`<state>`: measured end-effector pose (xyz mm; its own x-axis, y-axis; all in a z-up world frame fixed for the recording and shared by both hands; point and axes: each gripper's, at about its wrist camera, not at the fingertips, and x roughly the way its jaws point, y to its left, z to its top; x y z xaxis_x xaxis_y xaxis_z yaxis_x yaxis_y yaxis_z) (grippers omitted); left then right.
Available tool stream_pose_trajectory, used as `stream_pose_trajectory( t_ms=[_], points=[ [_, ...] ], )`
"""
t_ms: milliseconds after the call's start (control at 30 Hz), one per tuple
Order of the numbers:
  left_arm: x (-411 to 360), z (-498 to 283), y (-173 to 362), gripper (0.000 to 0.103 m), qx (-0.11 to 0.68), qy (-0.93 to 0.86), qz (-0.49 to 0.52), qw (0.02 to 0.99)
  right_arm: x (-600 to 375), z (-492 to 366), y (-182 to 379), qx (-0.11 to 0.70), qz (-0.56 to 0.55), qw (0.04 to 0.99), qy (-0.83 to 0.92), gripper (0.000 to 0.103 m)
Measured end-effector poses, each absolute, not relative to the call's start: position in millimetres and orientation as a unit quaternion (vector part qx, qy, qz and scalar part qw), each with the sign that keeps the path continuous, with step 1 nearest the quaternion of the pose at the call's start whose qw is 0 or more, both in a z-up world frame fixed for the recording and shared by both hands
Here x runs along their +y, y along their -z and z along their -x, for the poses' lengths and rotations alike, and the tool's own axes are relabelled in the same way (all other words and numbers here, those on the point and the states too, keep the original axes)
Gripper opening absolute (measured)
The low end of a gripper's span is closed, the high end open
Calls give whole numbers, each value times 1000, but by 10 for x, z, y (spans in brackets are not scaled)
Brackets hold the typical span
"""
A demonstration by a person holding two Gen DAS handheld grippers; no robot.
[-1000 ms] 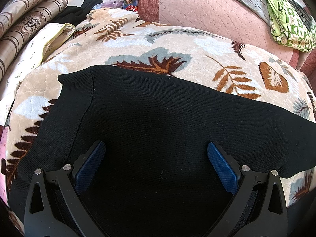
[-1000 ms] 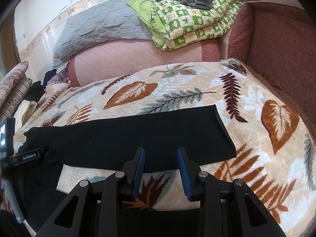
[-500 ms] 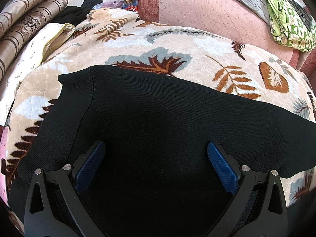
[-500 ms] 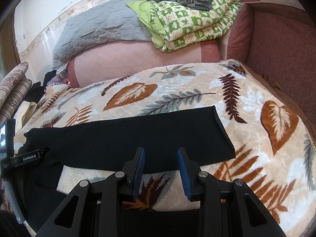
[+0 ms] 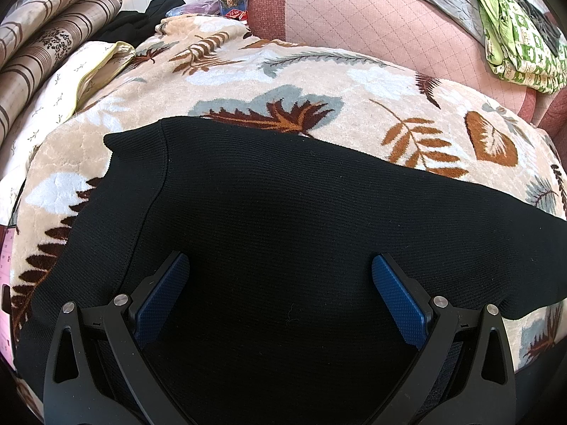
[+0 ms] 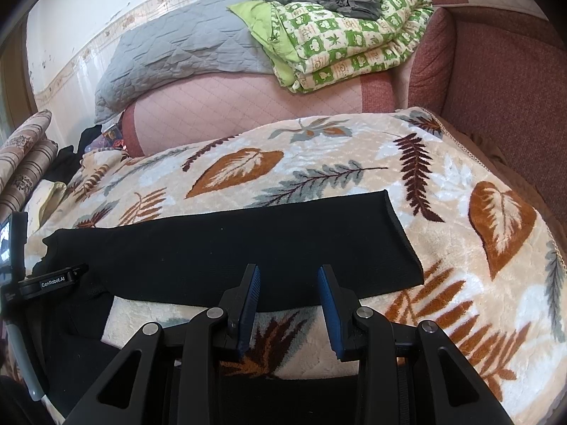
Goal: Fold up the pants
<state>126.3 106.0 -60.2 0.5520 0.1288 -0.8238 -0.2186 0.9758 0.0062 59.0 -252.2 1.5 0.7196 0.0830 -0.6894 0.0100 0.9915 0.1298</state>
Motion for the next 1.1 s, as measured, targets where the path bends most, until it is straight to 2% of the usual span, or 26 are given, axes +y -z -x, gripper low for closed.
stream_pose_trajectory(
  t_ms=[1100],
  points=[
    [1060,-1263,602,103,463,-99,48,880,-2503,-597,-36,373,-61,926,-20,32]
  ],
)
